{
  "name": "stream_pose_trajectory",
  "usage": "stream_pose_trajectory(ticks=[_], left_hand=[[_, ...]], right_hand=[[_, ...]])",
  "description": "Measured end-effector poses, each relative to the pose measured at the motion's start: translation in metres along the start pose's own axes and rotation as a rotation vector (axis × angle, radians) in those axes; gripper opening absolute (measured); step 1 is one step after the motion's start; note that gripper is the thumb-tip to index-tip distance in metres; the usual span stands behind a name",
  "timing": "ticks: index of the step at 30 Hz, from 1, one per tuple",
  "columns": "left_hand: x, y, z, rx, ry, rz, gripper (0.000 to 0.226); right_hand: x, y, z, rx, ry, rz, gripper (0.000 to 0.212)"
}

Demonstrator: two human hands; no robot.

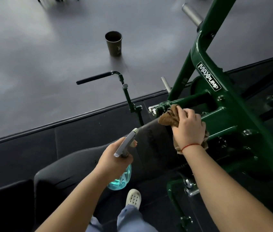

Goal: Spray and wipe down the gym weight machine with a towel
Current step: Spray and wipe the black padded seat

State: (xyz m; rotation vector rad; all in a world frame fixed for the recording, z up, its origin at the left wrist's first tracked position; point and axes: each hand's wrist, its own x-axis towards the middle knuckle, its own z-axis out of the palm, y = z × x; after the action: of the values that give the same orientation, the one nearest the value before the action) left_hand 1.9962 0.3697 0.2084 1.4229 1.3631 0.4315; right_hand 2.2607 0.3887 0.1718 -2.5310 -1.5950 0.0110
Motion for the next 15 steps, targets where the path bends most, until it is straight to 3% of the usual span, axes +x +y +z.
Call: stream_pose_trajectory(ticks=[4,6,8,10,13,15], left_hand=[[0.003,-0.005,-0.006,-0.016,0.027,-0.008,0.045],[0.005,-0.010,-0.007,-0.016,0.027,-0.001,0.045],[0.005,-0.014,-0.007,-0.005,0.039,-0.008,0.045],[0.006,-0.018,-0.007,-0.026,0.055,-0.025,0.046],[0.006,-0.019,-0.007,-0.048,0.062,-0.036,0.048],[0.006,-0.018,-0.008,-0.045,0.061,-0.039,0.048]], right_hand=[[0.057,-0.015,-0.003,0.018,-0.137,0.139,0.063],[0.091,-0.014,-0.002,0.040,-0.322,0.273,0.070],[0.116,-0.017,-0.008,0.062,-0.522,0.289,0.072],[0.121,-0.025,-0.008,-0.049,-0.604,0.117,0.060],[0.114,-0.048,-0.001,-0.334,-0.531,-0.265,0.040],[0.110,-0.068,0.004,-0.444,-0.562,-0.351,0.036]])
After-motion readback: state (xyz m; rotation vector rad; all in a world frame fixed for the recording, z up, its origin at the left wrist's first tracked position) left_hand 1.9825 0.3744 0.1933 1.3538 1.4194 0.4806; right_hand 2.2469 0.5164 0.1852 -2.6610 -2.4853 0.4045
